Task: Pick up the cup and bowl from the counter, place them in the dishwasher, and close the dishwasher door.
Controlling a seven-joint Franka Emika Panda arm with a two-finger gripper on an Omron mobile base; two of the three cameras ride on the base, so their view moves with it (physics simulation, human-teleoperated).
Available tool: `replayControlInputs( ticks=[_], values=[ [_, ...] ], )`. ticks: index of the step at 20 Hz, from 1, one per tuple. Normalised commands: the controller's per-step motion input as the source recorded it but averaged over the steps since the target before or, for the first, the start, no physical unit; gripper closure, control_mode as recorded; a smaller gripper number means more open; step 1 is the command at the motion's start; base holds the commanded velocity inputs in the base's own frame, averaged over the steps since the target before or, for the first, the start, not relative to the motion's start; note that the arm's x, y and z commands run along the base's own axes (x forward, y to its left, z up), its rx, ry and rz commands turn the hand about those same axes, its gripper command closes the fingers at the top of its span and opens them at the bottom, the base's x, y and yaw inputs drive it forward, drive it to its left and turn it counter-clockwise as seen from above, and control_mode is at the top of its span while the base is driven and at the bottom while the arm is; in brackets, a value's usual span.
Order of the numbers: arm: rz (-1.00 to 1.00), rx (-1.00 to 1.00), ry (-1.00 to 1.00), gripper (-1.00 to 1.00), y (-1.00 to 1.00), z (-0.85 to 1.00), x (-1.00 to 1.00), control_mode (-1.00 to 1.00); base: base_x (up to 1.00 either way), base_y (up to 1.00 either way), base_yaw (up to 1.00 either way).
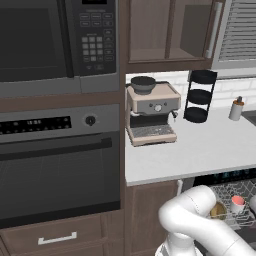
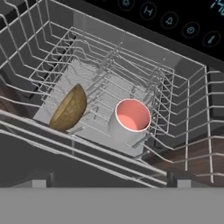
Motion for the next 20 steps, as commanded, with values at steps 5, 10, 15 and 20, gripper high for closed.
replayControlInputs(
  ticks=[5, 10, 15, 20],
  values=[
    [-0.04, 0.0, 0.0, -1.0, 0.15, 0.0, -0.02, -1.0, 0.0, 0.0, 0.0],
    [-0.13, -0.02, 0.02, -1.0, 0.55, 0.1, -0.08, -1.0, 0.0, 0.0, 0.0],
    [-0.16, 0.01, 0.0, -1.0, 0.21, 0.38, -0.2, -1.0, 0.0, 0.0, 0.0],
    [-0.08, 0.08, 0.0, -1.0, 0.0, 0.51, -0.05, -1.0, 0.0, 0.0, 0.0]
  ],
)
